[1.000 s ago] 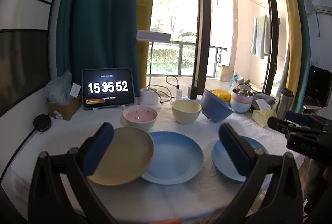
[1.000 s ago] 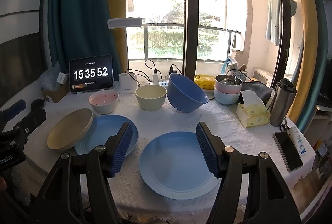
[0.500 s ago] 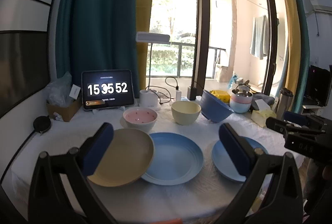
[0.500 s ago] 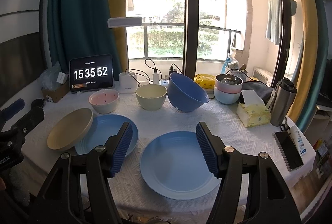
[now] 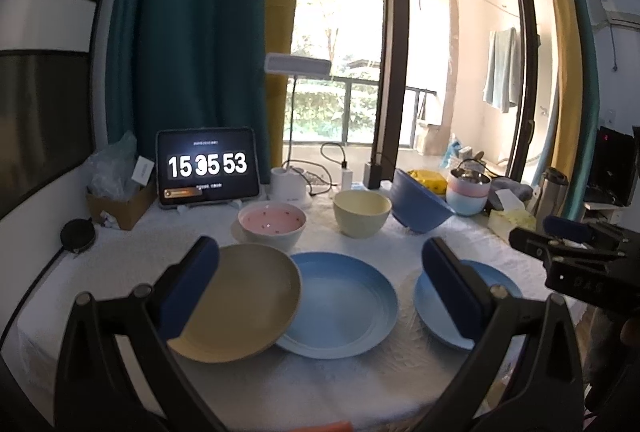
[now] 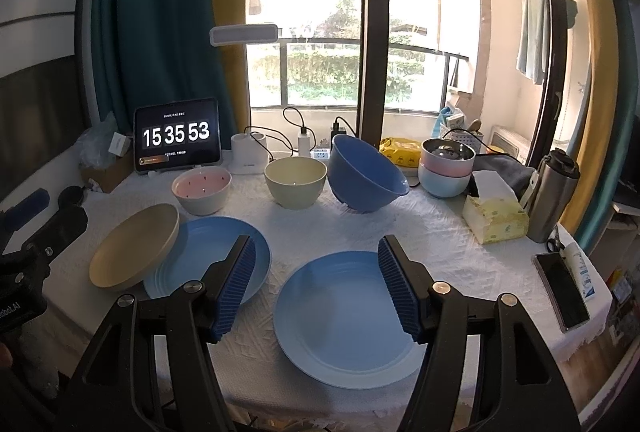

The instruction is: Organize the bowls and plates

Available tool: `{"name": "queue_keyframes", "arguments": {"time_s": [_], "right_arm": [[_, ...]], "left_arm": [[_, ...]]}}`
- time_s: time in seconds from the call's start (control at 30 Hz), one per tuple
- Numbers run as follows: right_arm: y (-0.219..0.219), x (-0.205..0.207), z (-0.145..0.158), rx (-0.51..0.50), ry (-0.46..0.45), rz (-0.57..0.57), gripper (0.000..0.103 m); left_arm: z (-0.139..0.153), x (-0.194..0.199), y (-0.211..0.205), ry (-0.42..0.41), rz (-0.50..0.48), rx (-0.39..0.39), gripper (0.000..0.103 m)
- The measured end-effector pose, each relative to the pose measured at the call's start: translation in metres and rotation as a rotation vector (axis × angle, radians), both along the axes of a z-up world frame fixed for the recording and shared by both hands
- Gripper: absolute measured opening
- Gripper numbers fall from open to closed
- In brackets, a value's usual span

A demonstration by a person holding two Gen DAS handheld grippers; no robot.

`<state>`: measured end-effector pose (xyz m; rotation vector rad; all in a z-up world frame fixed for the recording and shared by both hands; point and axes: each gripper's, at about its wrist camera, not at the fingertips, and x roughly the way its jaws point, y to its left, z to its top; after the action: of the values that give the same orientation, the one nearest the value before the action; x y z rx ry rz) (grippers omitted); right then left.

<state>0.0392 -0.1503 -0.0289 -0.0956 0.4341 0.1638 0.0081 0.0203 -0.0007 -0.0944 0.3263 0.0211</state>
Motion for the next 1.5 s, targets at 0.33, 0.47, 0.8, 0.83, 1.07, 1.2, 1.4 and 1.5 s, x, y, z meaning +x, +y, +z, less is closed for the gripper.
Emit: {"name": "queue_keyframes", "arguments": {"time_s": [0.33,0.47,0.8,0.83,1.07,1.2,1.4,1.5], "right_arm": [[0.03,0.031,-0.012,-0.038,0.053,0.044,0.067],[0.052,0.046,-0.018,-0.061,0.079,0.074,0.067],[0.114,0.084,-0.038,-0.122,0.152,0.156,0.067],[0.117,0.087,-0.039,-0.126,0.158,0.16,0.067],[0.155,0.11,-0.051,-0.162,0.202,0.199,0.067],[0.176,0.123,-0.061,-0.175,0.23,0.218,0.067],[0.198,0.14,-0.075,-0.188,0.278,0.242,0.067],[0.204,0.145,-0.082,-0.194,0.298,0.243,0.067]], "left_arm": [[-0.025,0.018,0.042,0.072,0.093,-0.049,0.102],[-0.041,0.024,0.068,0.108,0.148,-0.076,0.102],[-0.072,0.039,0.135,0.168,0.256,-0.122,0.102],[-0.075,0.041,0.141,0.176,0.264,-0.125,0.102],[-0.099,0.058,0.175,0.238,0.295,-0.162,0.102],[-0.114,0.07,0.191,0.283,0.288,-0.201,0.102],[-0.13,0.083,0.202,0.341,0.25,-0.261,0.102],[-0.137,0.089,0.202,0.369,0.218,-0.284,0.101]]}}
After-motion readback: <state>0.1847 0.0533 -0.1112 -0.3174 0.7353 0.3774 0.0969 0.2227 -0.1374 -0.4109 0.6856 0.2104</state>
